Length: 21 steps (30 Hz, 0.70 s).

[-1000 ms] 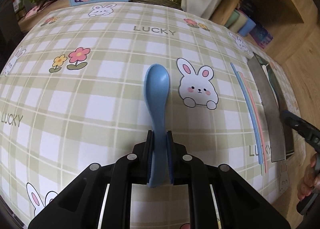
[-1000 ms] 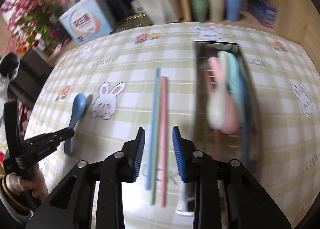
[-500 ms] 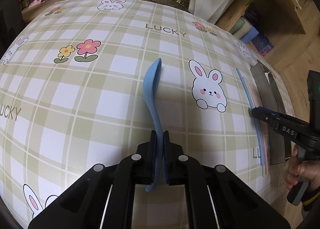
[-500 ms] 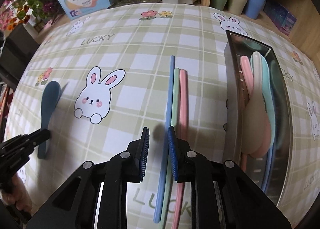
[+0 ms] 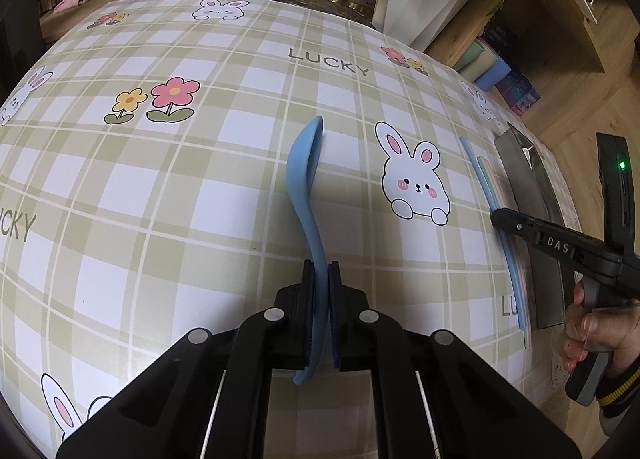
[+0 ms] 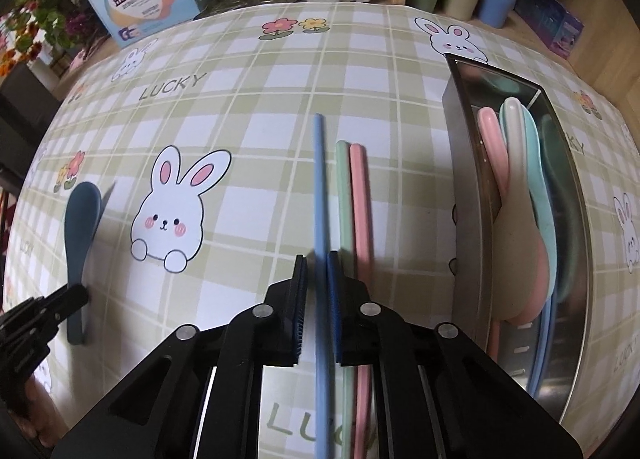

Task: Organize utensils
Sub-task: 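Grasp a blue chopstick with the right gripper while the left gripper holds the blue spoon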

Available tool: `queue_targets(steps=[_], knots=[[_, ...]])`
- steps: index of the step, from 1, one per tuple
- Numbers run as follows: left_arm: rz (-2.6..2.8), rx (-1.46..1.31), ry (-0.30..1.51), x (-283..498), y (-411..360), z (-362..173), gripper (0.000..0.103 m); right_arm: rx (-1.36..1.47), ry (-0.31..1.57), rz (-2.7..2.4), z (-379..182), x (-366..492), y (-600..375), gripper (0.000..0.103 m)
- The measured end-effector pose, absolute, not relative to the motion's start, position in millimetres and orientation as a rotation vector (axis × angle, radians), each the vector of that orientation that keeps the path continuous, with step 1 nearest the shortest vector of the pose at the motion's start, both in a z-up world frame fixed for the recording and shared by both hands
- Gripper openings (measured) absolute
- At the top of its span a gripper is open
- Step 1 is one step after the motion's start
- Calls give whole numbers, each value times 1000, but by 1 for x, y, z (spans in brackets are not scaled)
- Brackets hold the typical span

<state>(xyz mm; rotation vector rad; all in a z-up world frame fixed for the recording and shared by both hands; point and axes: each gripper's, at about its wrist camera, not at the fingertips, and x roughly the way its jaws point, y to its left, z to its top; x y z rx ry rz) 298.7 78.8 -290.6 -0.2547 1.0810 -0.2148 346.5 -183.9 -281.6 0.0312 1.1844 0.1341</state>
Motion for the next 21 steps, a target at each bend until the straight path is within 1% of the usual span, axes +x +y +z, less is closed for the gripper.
queue_targets(steps=[12,21], knots=[[-220,-270,1074,297,79,-291,8,-52,1150,135,-282,331,-175,6],[-257,-337,1086,300,88,-294,8,-13,1141,175,-283,317,-180,6]])
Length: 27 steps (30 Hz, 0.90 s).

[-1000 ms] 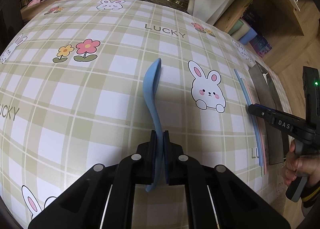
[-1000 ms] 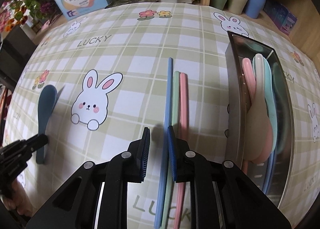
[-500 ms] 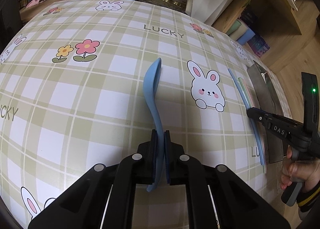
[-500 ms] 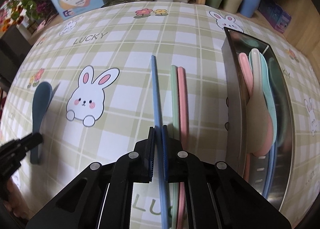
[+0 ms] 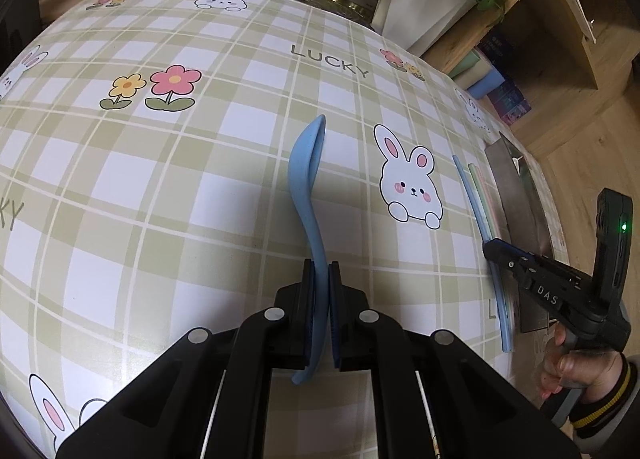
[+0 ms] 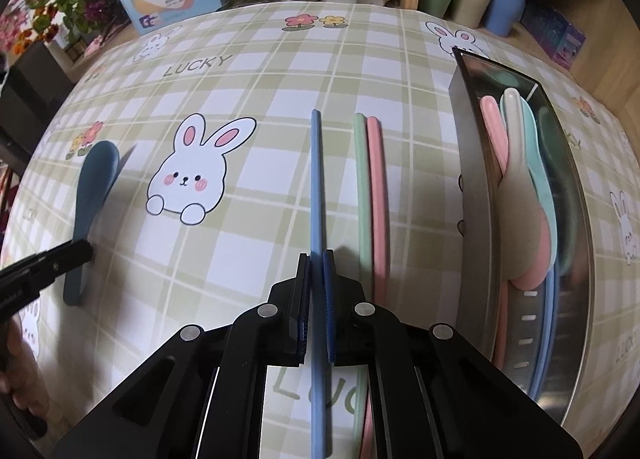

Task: Organize utensils
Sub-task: 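Grasp a blue chopstick with the right gripper while the left gripper holds the blue spoon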

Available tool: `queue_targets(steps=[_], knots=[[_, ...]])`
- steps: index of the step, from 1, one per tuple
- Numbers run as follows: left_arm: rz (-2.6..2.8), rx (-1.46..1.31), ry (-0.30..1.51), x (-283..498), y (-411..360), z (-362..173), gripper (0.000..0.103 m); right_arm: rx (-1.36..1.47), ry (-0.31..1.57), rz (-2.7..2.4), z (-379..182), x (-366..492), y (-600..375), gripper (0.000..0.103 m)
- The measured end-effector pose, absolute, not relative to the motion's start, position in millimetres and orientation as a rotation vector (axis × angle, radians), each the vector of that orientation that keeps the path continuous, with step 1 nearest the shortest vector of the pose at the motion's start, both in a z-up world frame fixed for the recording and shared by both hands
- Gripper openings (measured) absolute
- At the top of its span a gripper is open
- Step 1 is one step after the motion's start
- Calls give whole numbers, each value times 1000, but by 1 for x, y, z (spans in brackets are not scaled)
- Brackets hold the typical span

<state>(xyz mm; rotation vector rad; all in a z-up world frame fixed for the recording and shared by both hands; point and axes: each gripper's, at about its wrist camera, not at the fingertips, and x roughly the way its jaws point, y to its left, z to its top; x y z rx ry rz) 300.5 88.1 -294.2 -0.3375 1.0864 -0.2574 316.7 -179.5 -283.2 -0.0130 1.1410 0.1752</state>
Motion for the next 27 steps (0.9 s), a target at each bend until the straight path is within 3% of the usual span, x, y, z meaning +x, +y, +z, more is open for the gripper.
queue_targets(steps=[16,27], knots=[[-248,-279,1076,299,82,-293,8,54,1162,196,-283,315,-186,6],[-234,-261,1078,298,79,-292,8,175,1036,270,-246,296,-196,6]])
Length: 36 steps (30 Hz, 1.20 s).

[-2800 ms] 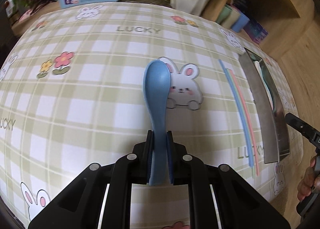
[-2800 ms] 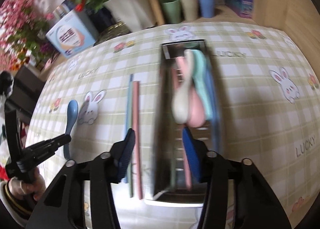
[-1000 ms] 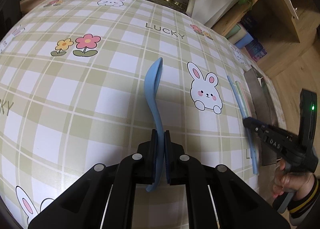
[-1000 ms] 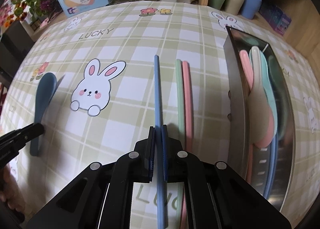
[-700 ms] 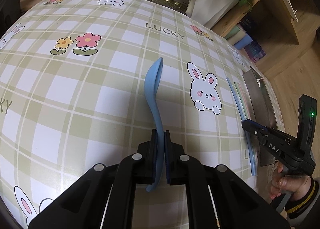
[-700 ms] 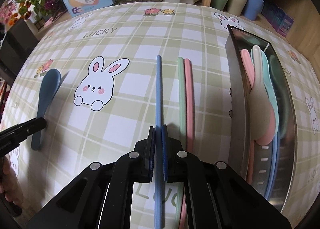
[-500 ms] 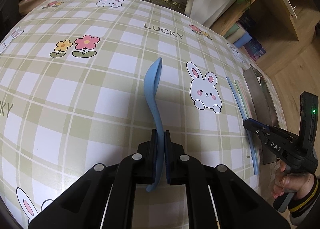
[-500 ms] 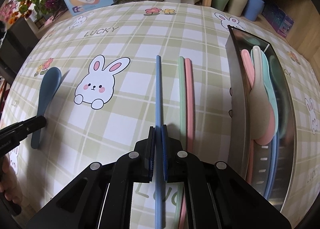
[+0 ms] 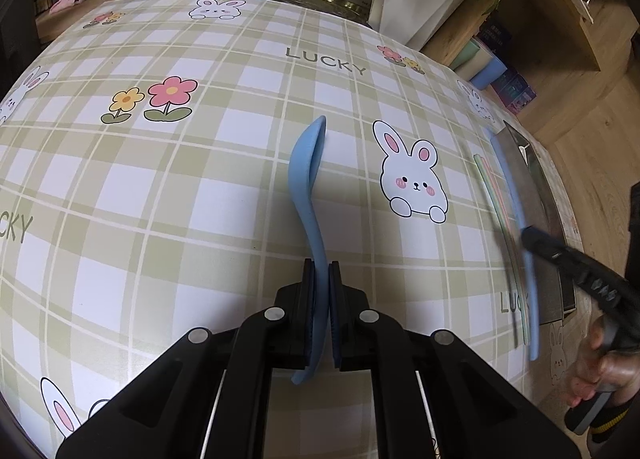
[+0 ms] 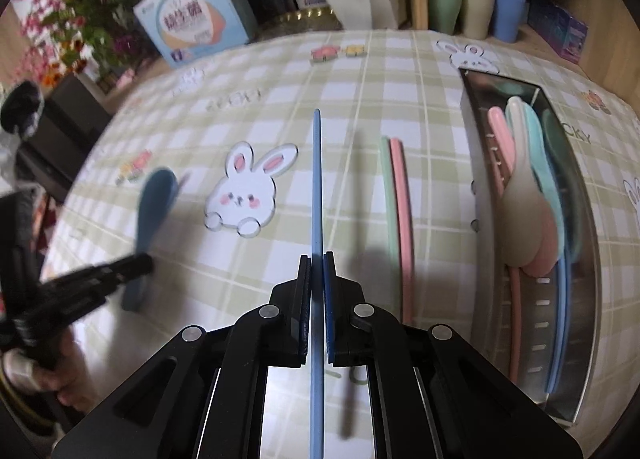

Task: Organize utensils
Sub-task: 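Grasp a blue chopstick with the right gripper while the left gripper holds the blue spoon, then carry the blue chopstick into the steel caddy and open the right gripper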

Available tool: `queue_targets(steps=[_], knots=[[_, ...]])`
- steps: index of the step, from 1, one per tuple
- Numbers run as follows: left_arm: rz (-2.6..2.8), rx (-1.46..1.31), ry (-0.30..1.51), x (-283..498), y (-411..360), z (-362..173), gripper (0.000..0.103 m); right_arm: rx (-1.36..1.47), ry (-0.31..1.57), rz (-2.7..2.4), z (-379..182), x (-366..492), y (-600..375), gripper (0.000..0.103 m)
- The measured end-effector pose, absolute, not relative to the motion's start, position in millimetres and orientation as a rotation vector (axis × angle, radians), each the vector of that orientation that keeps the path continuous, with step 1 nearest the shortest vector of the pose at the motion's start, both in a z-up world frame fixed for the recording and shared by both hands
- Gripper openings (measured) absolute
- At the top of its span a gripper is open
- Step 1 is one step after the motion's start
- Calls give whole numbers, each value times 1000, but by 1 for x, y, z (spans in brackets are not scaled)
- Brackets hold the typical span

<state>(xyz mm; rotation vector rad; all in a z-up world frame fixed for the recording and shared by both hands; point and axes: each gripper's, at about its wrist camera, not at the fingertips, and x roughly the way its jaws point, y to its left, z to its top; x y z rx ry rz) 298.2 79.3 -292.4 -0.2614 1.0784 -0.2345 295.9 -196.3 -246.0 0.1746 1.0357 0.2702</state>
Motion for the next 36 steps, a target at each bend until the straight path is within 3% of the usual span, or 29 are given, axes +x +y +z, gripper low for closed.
queue_targets(steps=[7,13,36], knots=[[-228,-253,1084,301,77,-293,8,266,923,163,-214,296,-257,6],[-226,-260,1084,301,77,-294,8,294,942,43,-223,293,-312,6],[-227,-252,1085,301,76,-294,8,418,1028,117,-267,309,-312,6]])
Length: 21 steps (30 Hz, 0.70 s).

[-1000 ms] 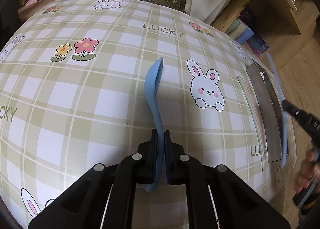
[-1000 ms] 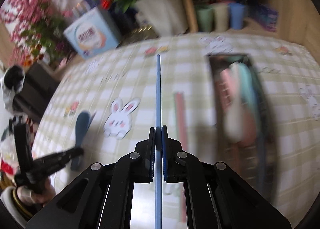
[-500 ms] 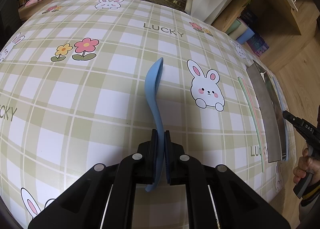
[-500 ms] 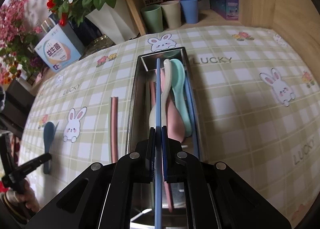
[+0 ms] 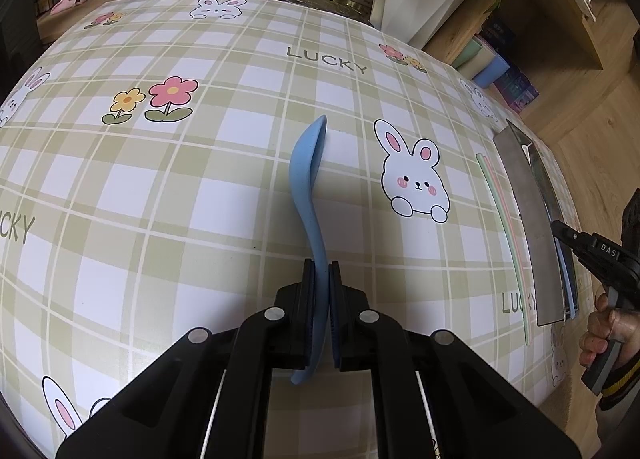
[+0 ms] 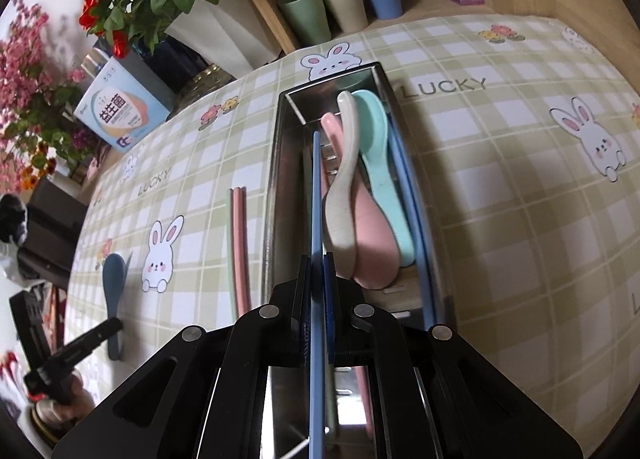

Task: Organize utensils
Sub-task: 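Carry the blue chopstick into the steel caddy and open the right gripper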

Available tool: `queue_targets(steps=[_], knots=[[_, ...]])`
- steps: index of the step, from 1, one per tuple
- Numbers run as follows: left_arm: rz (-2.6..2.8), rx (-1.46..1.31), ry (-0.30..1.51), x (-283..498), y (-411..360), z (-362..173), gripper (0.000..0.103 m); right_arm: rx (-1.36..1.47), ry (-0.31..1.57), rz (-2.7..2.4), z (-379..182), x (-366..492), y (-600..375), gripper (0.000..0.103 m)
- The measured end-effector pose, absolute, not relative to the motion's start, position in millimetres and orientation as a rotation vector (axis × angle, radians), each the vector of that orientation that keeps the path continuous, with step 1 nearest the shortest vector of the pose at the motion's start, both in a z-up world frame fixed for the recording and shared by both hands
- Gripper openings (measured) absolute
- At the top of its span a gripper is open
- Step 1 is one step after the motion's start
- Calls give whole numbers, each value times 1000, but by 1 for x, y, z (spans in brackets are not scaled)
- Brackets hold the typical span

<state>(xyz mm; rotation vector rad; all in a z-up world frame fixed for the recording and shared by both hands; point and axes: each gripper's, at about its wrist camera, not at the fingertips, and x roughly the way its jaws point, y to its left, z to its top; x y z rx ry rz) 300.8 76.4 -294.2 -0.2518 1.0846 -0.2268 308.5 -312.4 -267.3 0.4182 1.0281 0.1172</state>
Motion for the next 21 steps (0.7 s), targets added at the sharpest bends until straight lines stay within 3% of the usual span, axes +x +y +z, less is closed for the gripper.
queue_targets(steps=[21], knots=[[-195,-210,1110,304,69,-291,7,467,1028,121,-259,300,-314,8]])
